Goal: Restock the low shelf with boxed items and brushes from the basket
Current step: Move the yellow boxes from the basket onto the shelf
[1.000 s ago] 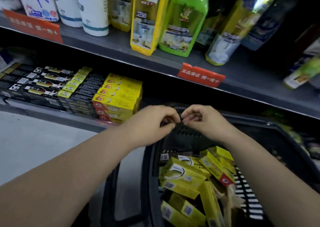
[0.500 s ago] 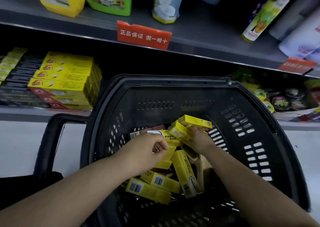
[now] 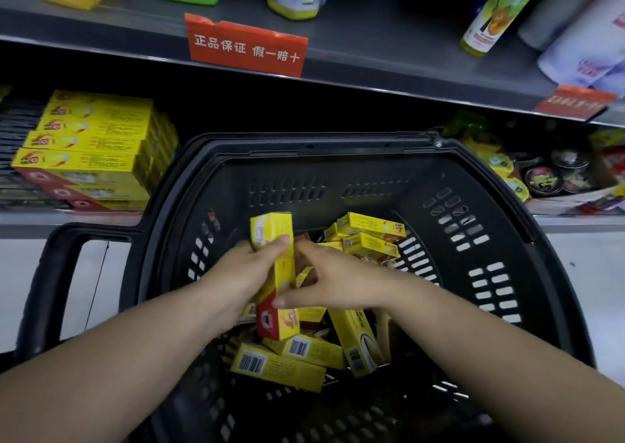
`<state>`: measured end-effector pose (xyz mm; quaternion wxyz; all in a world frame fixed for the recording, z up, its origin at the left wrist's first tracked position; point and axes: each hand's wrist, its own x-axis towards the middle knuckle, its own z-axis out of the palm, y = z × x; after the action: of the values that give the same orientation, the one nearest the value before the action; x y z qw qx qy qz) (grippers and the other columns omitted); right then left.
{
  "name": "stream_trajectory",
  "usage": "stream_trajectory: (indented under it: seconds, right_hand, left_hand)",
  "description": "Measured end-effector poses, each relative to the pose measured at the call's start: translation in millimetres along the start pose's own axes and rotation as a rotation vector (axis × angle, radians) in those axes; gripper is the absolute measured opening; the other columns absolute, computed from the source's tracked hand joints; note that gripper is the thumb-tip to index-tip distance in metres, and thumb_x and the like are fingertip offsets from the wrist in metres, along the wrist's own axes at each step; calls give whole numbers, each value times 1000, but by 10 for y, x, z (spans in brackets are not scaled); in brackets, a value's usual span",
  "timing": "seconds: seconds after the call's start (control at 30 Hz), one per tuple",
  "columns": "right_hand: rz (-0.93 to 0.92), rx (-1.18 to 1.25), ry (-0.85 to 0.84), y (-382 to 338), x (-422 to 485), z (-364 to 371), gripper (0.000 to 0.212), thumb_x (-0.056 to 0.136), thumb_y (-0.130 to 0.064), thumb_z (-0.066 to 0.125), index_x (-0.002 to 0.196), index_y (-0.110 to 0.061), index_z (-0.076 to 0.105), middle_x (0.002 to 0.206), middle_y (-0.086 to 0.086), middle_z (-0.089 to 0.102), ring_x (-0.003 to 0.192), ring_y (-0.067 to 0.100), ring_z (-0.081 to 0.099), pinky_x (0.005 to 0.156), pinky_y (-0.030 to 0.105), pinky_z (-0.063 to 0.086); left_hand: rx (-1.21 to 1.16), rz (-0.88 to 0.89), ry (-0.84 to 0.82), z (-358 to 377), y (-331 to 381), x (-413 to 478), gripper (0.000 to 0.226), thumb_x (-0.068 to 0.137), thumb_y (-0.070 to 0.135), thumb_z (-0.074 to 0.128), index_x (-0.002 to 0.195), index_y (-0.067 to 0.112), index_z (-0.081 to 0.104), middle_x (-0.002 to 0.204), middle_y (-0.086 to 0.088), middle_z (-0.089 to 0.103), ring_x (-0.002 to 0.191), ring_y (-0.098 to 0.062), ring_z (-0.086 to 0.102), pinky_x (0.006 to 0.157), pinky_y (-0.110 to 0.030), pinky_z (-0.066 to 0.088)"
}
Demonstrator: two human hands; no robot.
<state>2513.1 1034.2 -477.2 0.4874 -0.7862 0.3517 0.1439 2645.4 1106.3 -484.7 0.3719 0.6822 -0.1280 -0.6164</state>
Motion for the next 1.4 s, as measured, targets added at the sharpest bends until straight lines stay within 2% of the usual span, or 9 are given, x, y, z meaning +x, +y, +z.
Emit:
stream_trajectory:
  seconds: [0.07,0.2,0.33,0.5,0.8,0.97,1.03,1.27,1.4]
  right_hand:
    - [16,71,-18,163,69,-153,42,83,-44,65,119,-27,50,111,-14,54,98,6,58,71,13,43]
    - [411,-218,465,939,382,-565,41,93,-14,52,133,-13,45,135,10,46,114,27,53,93,35,46]
    - [612,-561,388,1449,547,-638,55,87,3,43,139,-10,33,137,16,44,127,33,40,104,42,38]
    - [458,-900,341,1392,492,-639,47,86,-2,50,131,-15,42,125,11,56,114,29,55,96,37,40]
    - [66,-93,331,105,-193,-304,24,74,-55,66,83,-35,54,83,-9,62,71,8,59,64,28,47]
    - [-46,101,195,69,-138,-85,22,93,-40,51,100,-22,61,92,-5,65,83,14,67,79,37,53]
    - [-31,265,101,285,-65,-184,18,96,-29,49,110,-29,61,103,-7,66,92,7,67,82,22,52]
    - [546,-387,229,1523,440,-396,60,88,-14,56,142,-13,31,142,16,40,124,33,46,97,37,43]
    - [556,-725,319,1714,509,-292,54,86,-17,60,136,-14,38,131,12,51,121,31,44,92,39,43]
  left_hand:
    - [-80,-15,24,-29,44,24,37,89,42,57,111,11,57,98,-10,71,86,-25,68,75,-38,54]
    - [-168,-34,-8,10,81,35,31,91,41,55,105,14,55,95,-9,71,85,-24,67,79,-40,52]
    - [-172,-21,-30,25,71,55,37,91,42,54,115,13,52,101,-9,69,91,-25,67,91,-45,50]
    - [-191,-32,-43,28,77,69,38,91,43,54,117,15,52,99,-7,70,92,-23,67,84,-41,52]
    - [-70,16,-83,22,37,46,50,84,50,59,123,19,52,104,-3,71,95,-20,68,93,-40,49]
    - [27,79,-55,-24,34,29,35,78,39,71,108,22,64,89,2,75,80,-15,71,60,-25,50]
    - [64,68,-27,-57,30,49,27,75,32,75,100,24,66,87,1,75,81,-16,69,61,-27,46]
    - [77,16,-3,-74,8,108,45,68,22,81,110,19,63,101,-4,72,95,-22,65,82,-35,46]
    - [52,15,-18,-78,7,138,52,67,23,81,115,20,61,103,-3,71,94,-21,65,76,-33,47]
